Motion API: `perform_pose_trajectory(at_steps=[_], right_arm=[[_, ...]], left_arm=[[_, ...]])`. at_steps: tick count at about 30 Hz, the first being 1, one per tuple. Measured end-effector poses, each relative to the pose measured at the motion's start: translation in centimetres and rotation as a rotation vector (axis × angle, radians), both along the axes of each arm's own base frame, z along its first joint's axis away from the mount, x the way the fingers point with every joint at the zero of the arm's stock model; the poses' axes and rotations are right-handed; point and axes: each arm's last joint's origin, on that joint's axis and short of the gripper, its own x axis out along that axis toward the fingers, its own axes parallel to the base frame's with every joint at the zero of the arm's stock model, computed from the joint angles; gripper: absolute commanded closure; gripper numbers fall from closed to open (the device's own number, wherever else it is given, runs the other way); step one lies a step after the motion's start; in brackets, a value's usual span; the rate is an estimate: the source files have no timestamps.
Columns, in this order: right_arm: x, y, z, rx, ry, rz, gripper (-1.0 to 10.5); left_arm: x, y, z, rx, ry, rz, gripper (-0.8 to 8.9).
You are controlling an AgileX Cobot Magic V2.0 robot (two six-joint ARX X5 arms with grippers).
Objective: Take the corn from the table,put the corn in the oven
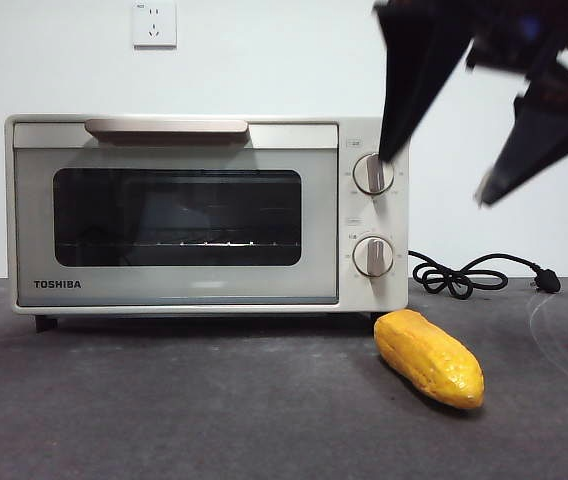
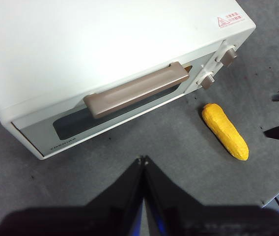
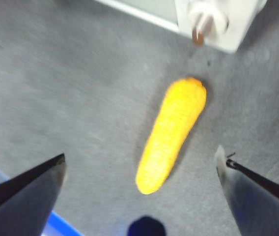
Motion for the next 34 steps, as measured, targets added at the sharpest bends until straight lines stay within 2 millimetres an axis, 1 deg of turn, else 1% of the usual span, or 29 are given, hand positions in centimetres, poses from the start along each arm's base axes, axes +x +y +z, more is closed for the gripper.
perform_pose_trajectory(at_steps=[5,11,21,27,30,34], right_arm=[[1.2,0.7,-2.1,-0.045,0.065,-0.003,4.4],[2.7,1.6,-4.2,-0.064,0.099,-0.006,4.4],[3.9,2.4,-7.2,-0.112,0.177,-0.011,4.5],[4.2,2.5,-8.1,-0.126,0.198,-0.011,4.6],[4.3,2.6,-8.2,-0.124,0.197,-0.013,5.7],[4.3,2.6,-8.1,-0.118,0.188,-0.013,5.9]], left_arm=[[0.0,0.0,0.0,0.001,0.0,-0.001,8.19],[0.0,0.0,0.0,0.001,0.0,-0.001,8.19],[0.0,0.0,0.0,0.001,0.0,-0.001,8.19],[0.0,0.0,0.0,0.001,0.0,-0.001,8.19],[0.0,0.0,0.0,0.001,0.0,-0.001,8.19],[0.0,0.0,0.0,0.001,0.0,-0.001,8.19]])
